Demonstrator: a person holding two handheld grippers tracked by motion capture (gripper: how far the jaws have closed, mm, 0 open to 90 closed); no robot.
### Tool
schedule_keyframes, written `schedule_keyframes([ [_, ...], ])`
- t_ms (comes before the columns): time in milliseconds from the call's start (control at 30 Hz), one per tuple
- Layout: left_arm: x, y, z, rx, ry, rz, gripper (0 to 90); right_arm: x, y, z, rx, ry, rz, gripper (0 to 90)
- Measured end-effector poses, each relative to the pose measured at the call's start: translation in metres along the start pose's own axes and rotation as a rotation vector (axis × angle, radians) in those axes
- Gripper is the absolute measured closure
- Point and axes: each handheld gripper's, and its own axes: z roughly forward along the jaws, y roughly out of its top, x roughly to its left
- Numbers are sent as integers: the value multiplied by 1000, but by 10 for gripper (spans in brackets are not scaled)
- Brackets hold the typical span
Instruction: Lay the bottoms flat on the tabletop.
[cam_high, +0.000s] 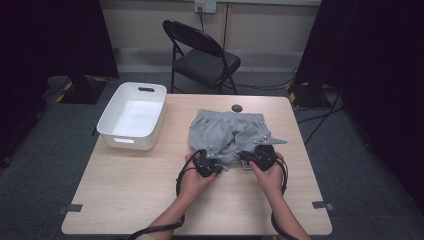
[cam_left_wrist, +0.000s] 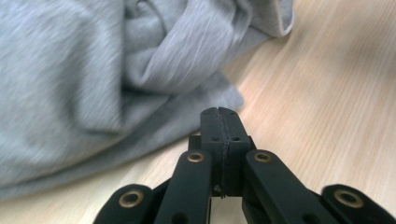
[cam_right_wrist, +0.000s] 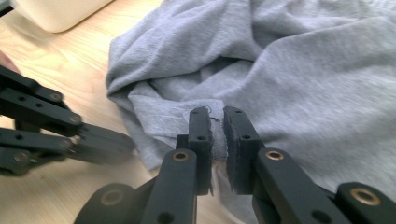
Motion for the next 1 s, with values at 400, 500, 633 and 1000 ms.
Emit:
schedule_keyframes([
  [400, 3, -2, -6, -80, -11, 12, 623, -7, -11, -8, 4, 7, -3, 823],
  [500, 6, -4, -6, -92, -12, 1, 573, -9, -15, -13, 0, 12, -6, 822],
  [633, 14, -7, -6, -94, 19, 5, 567, -17, -27, -29, -9, 4, 0, 822],
  [1000, 10, -2, -2, -115, 20, 15, 526, -36, -48, -46, -10, -30, 46, 822],
])
